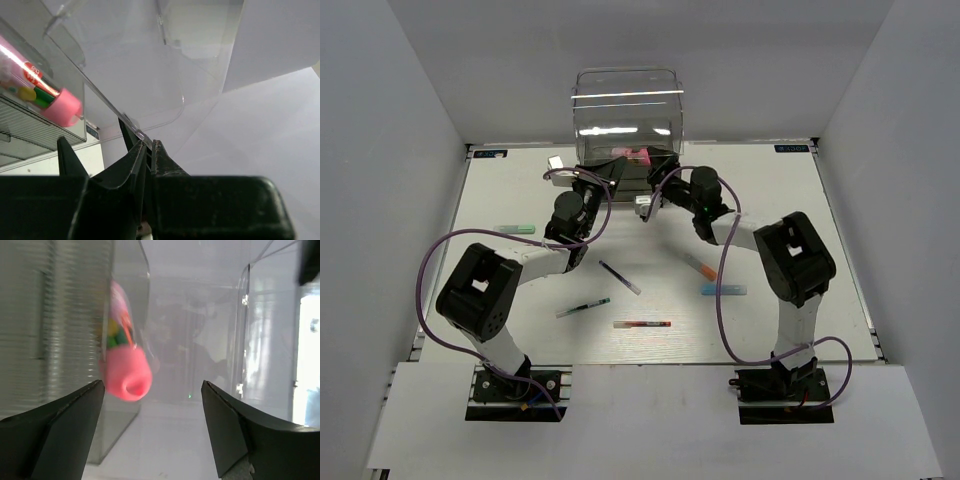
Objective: Sort the stationery into containers
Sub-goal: Place the stationery in the storage box, then close the storage box at the center of the board.
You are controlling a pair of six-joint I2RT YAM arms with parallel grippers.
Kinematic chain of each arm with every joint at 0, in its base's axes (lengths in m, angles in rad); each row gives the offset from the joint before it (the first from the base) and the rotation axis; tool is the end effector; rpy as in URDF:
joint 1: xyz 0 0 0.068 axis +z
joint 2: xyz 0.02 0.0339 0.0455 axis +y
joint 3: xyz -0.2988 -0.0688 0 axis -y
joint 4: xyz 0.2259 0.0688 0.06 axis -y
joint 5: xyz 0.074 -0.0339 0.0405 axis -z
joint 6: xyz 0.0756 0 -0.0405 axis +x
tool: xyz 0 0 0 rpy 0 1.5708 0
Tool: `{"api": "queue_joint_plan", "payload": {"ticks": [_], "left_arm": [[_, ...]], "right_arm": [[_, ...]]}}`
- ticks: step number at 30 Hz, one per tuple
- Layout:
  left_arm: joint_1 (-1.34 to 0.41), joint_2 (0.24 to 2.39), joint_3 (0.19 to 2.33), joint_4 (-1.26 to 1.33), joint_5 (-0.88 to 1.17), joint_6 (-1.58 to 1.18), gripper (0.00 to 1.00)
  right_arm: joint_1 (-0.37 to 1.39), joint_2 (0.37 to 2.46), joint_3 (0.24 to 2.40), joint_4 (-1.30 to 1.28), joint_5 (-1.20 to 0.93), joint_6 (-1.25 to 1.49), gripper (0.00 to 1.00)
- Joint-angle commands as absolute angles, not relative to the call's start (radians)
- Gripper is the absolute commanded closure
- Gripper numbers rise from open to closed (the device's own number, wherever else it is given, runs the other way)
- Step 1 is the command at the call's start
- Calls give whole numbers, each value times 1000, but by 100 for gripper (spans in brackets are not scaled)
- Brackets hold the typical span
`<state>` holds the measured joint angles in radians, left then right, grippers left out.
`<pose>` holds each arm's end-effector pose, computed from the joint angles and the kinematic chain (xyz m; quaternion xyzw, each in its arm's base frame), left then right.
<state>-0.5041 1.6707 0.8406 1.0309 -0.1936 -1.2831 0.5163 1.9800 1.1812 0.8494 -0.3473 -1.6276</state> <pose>0.3500 -0.1765 0.3141 -0.3084 0.5541 -0.5624 0.5306 0.4085 0.2615 0.2750 -0.6558 0.2147 -0.2754 0.6693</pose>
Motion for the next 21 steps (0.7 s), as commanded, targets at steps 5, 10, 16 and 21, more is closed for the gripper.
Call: {"api": "queue_joint_plan", "payload": {"ticks": [5, 10, 16, 21], "left_arm": [[-502, 1634, 856, 1031, -195, -1272, 100], [-502, 1634, 856, 1031, -195, -1272, 100], [-502, 1625, 821, 1022, -195, -1272, 100], [-502, 1602, 784, 865, -239, -1282, 84]], "right_arm": [[503, 1812, 1042, 905, -508, -1476, 24], [500, 1741, 924, 902, -587, -1405, 56], [485, 1626, 794, 974, -526, -1013, 100], [471, 1525, 738, 871, -440, -815, 92]]}}
